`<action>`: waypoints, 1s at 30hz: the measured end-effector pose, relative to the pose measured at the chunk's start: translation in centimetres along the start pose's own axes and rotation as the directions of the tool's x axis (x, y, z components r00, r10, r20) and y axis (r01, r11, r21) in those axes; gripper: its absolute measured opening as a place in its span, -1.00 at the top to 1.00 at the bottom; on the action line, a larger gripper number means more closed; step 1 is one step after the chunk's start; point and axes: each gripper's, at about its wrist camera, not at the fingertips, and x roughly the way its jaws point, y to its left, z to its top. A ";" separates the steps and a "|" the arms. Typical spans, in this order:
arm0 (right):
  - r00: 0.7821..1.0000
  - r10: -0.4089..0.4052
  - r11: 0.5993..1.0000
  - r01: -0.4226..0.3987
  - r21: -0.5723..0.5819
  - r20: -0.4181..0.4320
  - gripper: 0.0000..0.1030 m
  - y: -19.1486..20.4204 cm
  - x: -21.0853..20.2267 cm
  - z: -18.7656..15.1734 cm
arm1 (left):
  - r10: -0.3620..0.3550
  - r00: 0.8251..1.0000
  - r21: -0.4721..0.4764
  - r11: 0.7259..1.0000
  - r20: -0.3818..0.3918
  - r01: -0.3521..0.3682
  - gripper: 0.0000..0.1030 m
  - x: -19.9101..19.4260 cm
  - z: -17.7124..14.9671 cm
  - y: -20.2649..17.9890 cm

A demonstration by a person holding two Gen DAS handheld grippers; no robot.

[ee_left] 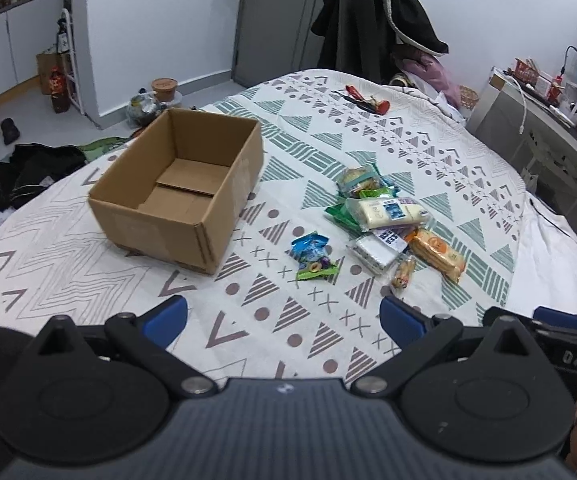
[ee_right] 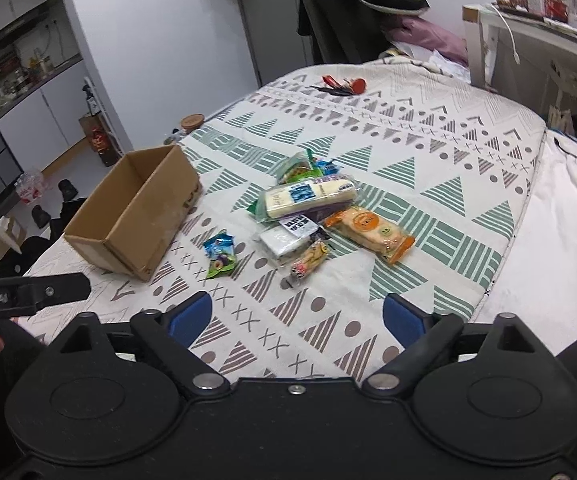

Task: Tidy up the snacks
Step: 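Move the left tool to the blue candy packet while the right tool approaches the sausage stick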

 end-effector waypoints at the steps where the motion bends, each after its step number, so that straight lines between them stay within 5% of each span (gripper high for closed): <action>1: 1.000 -0.002 1.000 0.002 0.006 -0.003 -0.74 -0.1 0.3 0.2 | -0.005 1.000 0.002 1.000 -0.002 0.005 -0.97 0.3 0.2 0.0; 13: 0.998 0.027 0.993 -0.021 0.118 -0.050 -0.70 -1.7 3.7 1.3 | -0.046 0.998 -0.029 0.999 -0.044 0.045 -0.92 4.5 1.6 0.1; 30: 0.993 0.074 0.956 -0.044 0.289 -0.096 -0.40 -4.0 9.1 2.8 | -0.064 0.990 -0.079 0.995 -0.123 0.054 -0.40 11.3 3.4 -0.4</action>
